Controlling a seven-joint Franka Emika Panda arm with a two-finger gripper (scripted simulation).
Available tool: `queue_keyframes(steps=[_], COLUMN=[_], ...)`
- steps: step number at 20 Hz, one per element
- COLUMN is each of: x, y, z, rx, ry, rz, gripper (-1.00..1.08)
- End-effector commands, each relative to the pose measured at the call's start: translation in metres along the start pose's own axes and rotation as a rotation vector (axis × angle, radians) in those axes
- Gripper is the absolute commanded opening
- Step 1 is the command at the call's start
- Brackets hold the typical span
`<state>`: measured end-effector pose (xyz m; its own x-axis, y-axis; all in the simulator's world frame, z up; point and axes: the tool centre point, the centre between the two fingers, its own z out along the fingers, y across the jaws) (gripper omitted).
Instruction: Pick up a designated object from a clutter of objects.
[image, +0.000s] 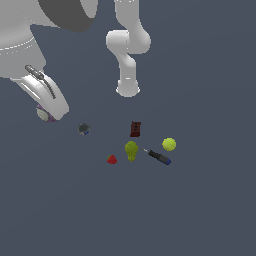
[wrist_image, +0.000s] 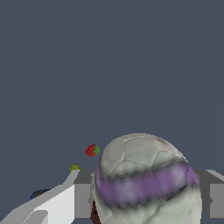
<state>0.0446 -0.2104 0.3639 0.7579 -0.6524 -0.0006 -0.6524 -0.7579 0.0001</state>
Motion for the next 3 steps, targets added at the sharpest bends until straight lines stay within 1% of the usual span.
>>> queue_keyframes(steps=[1, 3], x=[0.0001, -0.0001], y=[-0.001, -0.0016], z=[0.0003, 0.0014], rx=[0.0, 0.0], ry=[0.0, 0.0], rz=[-0.001, -0.001], gripper=[-1.0, -1.0])
